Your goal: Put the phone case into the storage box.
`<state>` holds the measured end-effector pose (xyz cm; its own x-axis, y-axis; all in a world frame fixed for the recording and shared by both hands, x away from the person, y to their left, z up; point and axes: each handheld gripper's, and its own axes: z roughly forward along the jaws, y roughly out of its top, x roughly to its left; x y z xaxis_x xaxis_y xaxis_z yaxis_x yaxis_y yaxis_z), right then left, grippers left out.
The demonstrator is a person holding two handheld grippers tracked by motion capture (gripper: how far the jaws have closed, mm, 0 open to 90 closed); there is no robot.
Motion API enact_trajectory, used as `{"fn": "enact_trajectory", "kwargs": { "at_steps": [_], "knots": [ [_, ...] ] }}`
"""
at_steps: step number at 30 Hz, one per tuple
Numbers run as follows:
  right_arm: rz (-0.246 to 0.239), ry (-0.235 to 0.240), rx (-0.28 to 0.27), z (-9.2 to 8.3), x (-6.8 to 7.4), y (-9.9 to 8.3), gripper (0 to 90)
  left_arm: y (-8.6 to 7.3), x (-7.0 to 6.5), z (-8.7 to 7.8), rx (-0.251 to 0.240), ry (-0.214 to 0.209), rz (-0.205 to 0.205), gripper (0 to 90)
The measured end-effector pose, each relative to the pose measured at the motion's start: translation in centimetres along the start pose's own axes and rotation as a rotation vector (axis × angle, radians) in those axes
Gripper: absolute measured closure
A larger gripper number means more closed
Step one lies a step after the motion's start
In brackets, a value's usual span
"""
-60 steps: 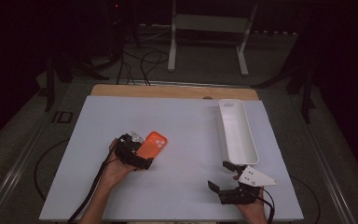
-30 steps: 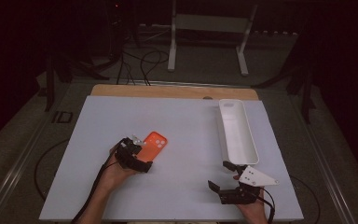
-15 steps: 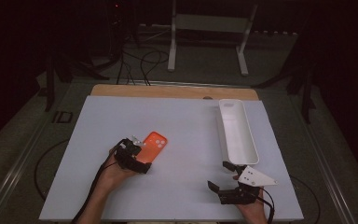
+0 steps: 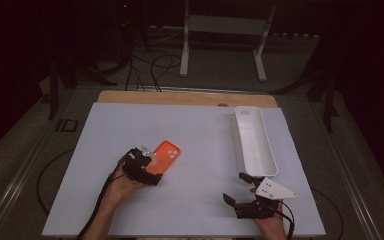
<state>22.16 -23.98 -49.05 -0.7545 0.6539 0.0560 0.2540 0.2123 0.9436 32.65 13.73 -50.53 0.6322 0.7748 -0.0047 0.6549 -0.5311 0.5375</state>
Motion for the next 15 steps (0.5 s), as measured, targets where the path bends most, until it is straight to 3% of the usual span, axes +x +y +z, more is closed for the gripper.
{"fn": "enact_trajectory", "kwargs": {
  "at_steps": [5, 10, 15],
  "knots": [
    [0.001, 0.000, 0.000, 0.0, 0.0, 0.0, 10.6, 0.1, 0.0, -0.5, -0.026, 0.006, -0.002, 16.3],
    [0.003, -0.001, 0.002, 0.1, 0.0, 0.0, 10.6, 0.5, -0.3, -1.6, -0.067, 0.046, 0.020, 16.3],
    [0.008, -0.004, -0.007, -0.1, -0.1, 0.2, 10.6, 0.9, -0.8, -2.5, -0.108, 0.060, 0.040, 16.3]
  ]
}}
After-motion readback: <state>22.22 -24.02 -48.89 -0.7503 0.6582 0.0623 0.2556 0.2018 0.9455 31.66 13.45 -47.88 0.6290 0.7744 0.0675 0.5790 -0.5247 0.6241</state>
